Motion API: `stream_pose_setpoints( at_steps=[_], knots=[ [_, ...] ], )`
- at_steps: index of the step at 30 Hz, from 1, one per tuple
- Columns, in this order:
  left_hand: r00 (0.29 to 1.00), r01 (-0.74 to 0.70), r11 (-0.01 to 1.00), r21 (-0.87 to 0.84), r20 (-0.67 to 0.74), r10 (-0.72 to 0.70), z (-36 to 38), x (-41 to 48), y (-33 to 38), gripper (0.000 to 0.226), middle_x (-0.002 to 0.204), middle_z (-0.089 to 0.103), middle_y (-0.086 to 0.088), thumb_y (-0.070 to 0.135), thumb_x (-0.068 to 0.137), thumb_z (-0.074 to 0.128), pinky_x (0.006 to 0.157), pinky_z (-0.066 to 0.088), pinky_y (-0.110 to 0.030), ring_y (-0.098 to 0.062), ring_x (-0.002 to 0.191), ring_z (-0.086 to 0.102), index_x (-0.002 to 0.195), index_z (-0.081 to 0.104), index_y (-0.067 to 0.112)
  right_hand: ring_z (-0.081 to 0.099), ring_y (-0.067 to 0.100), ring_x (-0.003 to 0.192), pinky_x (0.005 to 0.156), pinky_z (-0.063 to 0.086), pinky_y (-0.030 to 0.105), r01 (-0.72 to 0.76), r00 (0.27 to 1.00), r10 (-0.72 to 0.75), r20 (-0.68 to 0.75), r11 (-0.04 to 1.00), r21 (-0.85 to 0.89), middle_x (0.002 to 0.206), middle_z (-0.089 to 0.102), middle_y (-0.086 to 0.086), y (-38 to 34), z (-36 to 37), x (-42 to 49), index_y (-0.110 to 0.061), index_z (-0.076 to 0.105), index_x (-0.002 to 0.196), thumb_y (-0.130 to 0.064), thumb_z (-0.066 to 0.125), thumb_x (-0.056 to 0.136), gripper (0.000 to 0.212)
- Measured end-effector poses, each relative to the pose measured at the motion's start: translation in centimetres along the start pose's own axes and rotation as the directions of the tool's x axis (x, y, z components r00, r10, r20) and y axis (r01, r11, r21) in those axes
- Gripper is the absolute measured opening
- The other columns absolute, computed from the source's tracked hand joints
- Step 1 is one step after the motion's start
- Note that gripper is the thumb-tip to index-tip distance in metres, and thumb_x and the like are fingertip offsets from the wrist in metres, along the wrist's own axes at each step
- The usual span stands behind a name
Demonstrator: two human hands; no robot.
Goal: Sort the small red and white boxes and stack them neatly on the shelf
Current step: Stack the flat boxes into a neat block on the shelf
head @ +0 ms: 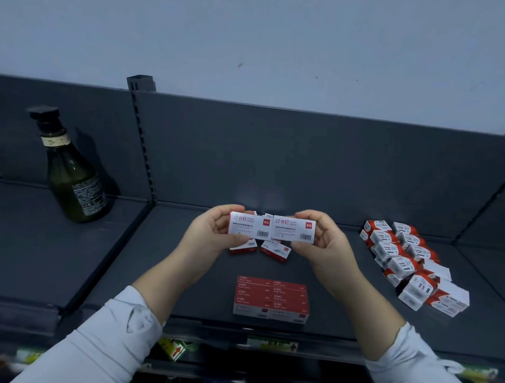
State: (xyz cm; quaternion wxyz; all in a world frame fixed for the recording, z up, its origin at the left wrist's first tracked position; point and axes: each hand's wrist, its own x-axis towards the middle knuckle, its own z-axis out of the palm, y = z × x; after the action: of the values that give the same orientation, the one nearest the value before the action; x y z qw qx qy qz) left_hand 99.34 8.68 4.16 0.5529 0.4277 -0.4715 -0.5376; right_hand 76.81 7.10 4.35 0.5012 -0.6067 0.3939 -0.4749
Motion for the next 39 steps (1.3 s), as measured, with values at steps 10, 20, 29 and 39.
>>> stream_pose_setpoints(
  at_steps=[10, 20, 29, 39],
  knots=[
    [0.998, 0.026, 0.998, -0.061, 0.05, -0.023, 0.4, -0.1, -0.5, 0.042, 0.119, 0.068, -0.012, -0.013, 0.092, 0.051, 0.091, 0.056, -0.033, -0.024, 0.111, 0.066, 0.125, 0.046, 0.012, 0.067, 0.023, 0.11, 0.09, 0.056, 0.034, -0.034, 0.999, 0.033, 0.01, 0.994, 0.1, 0.112, 0.069, 0.011, -0.2, 1.2, 0.3, -0.013, 0.053, 0.12, 0.015, 0.052, 0.091, 0.041],
    [1.0, 0.005, 0.994, 0.111, 0.008, -0.006, 1.4, 0.4, -1.0, 0.064, 0.136, 0.053, 0.005, -0.004, 0.099, 0.044, 0.097, 0.05, -0.022, -0.011, 0.121, 0.057, 0.15, 0.023, 0.029, 0.068, 0.02, 0.108, 0.092, 0.056, 0.039, -0.058, 0.995, 0.065, -0.072, 0.994, 0.096, 0.114, 0.067, 0.01, 0.0, 2.2, 1.1, -0.02, 0.054, 0.121, -0.007, 0.053, 0.098, 0.027],
    [1.0, 0.004, 0.968, 0.252, 0.007, -0.006, 1.3, 0.2, -0.4, 0.053, 0.119, 0.065, 0.007, 0.003, 0.098, 0.051, 0.084, 0.051, -0.016, -0.004, 0.108, 0.062, 0.134, 0.04, 0.04, 0.069, 0.019, 0.105, 0.093, 0.056, 0.043, -0.057, 0.993, 0.063, -0.104, 0.997, 0.059, 0.108, 0.069, 0.005, 0.1, 1.8, 1.2, -0.022, 0.057, 0.118, -0.003, 0.052, 0.098, 0.028],
    [1.0, 0.005, 0.981, 0.195, -0.002, -0.005, 0.9, 0.3, -0.2, 0.046, 0.115, 0.067, -0.004, -0.001, 0.096, 0.053, 0.102, 0.049, -0.042, -0.019, 0.112, 0.062, 0.124, 0.049, 0.034, 0.069, 0.022, 0.105, 0.094, 0.055, 0.048, -0.055, 0.992, 0.059, -0.113, 0.998, 0.043, 0.107, 0.07, 0.006, -0.1, 1.7, 1.2, -0.025, 0.061, 0.114, -0.003, 0.054, 0.097, 0.028]
  ],
)
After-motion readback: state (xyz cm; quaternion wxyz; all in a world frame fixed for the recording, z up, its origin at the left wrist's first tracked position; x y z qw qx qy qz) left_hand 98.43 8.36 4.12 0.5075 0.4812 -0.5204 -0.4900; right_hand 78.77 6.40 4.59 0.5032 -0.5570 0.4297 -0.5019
